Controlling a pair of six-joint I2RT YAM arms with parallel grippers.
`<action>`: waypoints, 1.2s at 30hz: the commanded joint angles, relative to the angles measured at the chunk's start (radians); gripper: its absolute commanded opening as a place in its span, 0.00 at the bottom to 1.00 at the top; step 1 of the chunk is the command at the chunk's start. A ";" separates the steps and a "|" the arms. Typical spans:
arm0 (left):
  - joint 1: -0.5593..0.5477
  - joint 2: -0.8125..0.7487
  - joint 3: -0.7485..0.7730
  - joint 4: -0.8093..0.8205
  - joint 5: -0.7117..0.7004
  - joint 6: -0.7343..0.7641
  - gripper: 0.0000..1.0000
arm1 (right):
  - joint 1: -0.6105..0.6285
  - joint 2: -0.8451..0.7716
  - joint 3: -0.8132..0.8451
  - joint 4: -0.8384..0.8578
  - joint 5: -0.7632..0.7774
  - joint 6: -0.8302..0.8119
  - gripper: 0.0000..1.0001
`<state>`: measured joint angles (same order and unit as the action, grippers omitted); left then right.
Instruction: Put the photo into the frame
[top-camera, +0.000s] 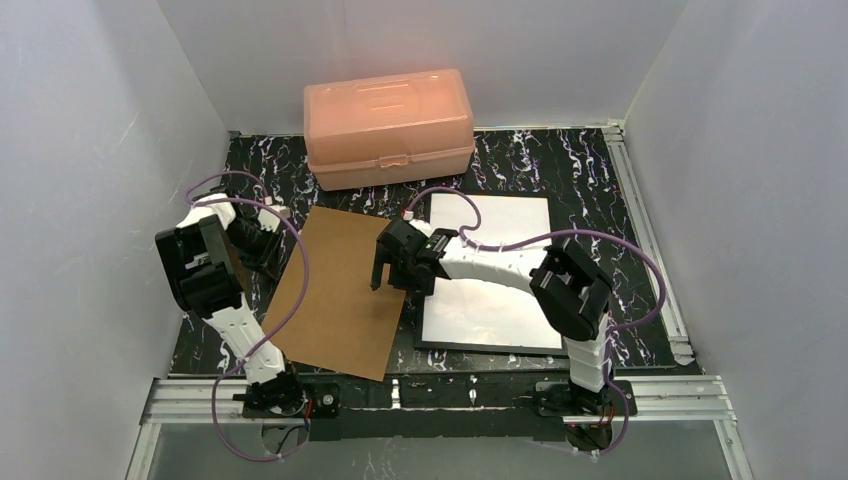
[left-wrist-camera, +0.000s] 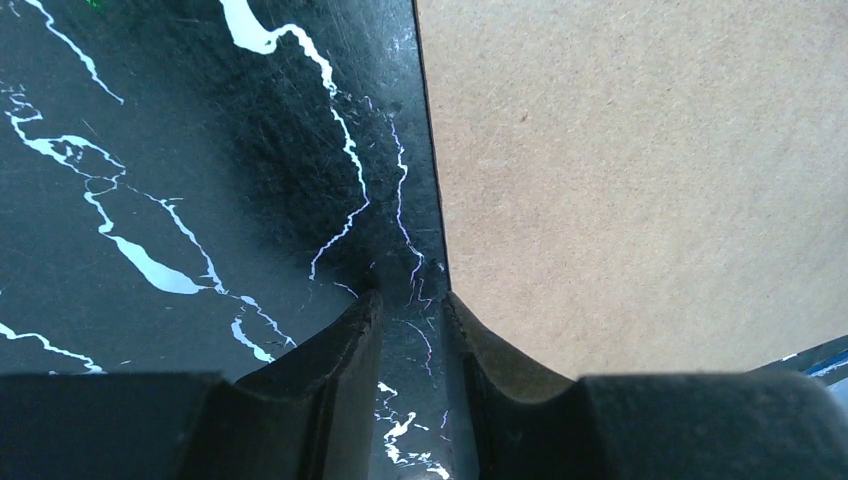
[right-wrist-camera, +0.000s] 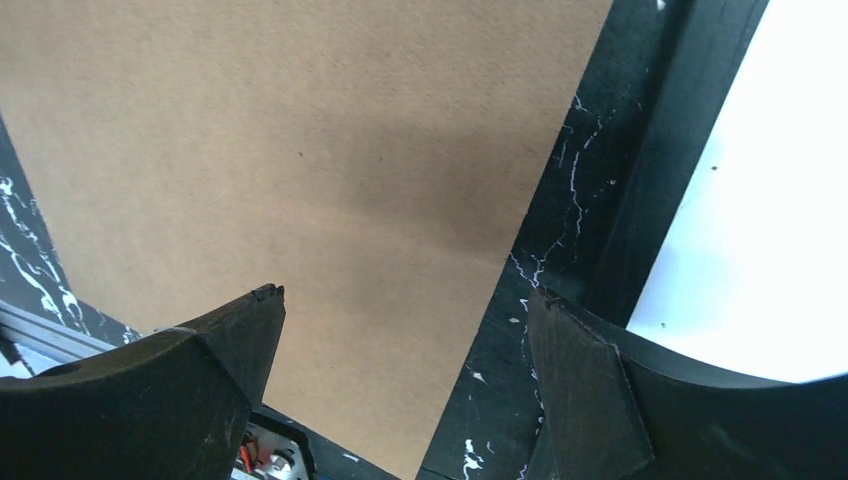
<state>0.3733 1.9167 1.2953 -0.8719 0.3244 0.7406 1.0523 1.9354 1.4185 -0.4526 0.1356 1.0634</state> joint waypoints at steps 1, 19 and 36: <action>-0.020 -0.022 -0.044 0.041 0.002 0.026 0.26 | 0.003 0.025 0.011 -0.041 0.030 0.001 0.99; -0.139 -0.009 -0.123 0.115 0.044 -0.068 0.20 | -0.005 0.107 0.051 0.097 0.019 0.110 0.99; -0.175 0.007 -0.114 0.087 0.076 -0.103 0.00 | -0.028 0.063 0.133 0.324 -0.114 0.184 0.98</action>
<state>0.2474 1.8648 1.2243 -0.7784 0.2352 0.6533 1.0088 2.0266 1.4628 -0.4095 0.1013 1.1828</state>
